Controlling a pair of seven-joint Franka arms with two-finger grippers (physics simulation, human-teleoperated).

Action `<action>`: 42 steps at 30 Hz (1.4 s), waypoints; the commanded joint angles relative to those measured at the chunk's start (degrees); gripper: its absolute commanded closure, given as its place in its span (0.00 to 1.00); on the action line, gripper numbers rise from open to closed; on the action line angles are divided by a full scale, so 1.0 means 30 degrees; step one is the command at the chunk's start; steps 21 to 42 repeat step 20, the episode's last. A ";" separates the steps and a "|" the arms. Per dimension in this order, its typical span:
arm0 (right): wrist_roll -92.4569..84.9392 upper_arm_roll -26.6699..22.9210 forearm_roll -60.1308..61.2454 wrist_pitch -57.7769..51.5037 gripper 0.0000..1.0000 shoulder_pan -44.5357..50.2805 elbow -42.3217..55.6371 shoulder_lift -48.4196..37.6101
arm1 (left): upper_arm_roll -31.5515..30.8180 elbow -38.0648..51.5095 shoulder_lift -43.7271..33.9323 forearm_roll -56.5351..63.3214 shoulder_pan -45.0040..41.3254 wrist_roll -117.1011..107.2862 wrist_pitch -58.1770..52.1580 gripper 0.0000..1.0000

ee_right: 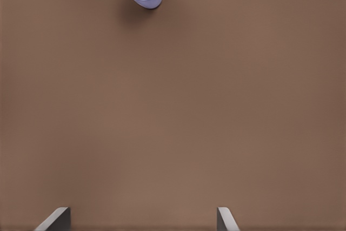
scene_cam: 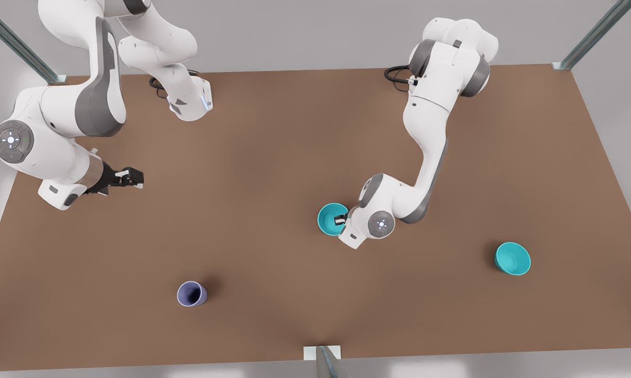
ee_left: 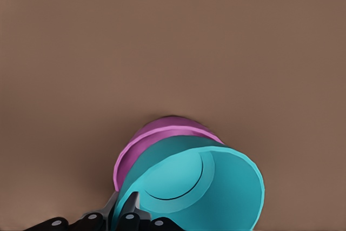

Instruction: Stack the blue bowl on the pink bowl

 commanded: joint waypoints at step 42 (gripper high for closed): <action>-0.0228 -0.0010 0.0100 -0.0009 0.00 -0.0116 0.0043 0.0094 | 0.2078 -0.2837 -1.2965 0.6851 0.4266 1.0500 -0.8379 0.00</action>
